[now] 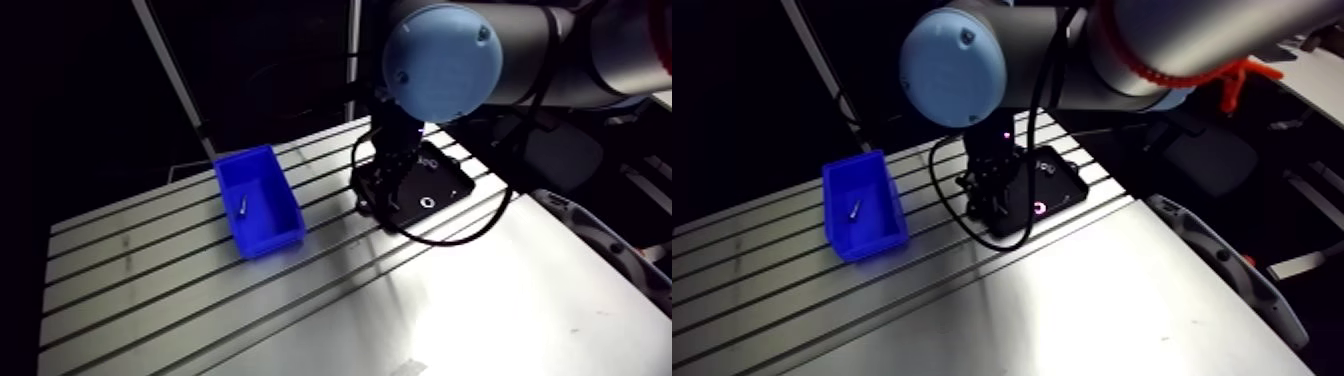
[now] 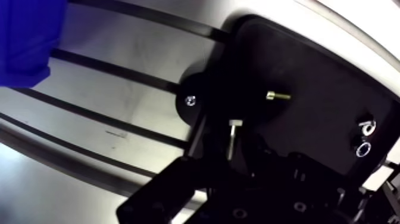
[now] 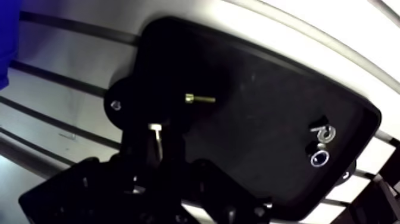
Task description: Pick up the M10 bolt from the tray and put it into the blue bin.
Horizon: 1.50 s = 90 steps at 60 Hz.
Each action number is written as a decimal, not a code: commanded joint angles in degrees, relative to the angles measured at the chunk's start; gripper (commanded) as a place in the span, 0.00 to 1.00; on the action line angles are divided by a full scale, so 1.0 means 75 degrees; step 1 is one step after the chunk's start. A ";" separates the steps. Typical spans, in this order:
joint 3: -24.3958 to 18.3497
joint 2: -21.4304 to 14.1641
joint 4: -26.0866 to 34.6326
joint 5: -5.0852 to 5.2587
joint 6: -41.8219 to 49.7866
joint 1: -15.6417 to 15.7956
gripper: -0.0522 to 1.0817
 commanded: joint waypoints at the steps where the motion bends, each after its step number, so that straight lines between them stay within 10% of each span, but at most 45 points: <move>1: -0.0004 0.0008 -0.0008 0.0001 0.0000 -0.0006 0.64; 90: -0.0082 -0.0037 -0.0008 -0.0054 -0.0012 -0.0053 0.85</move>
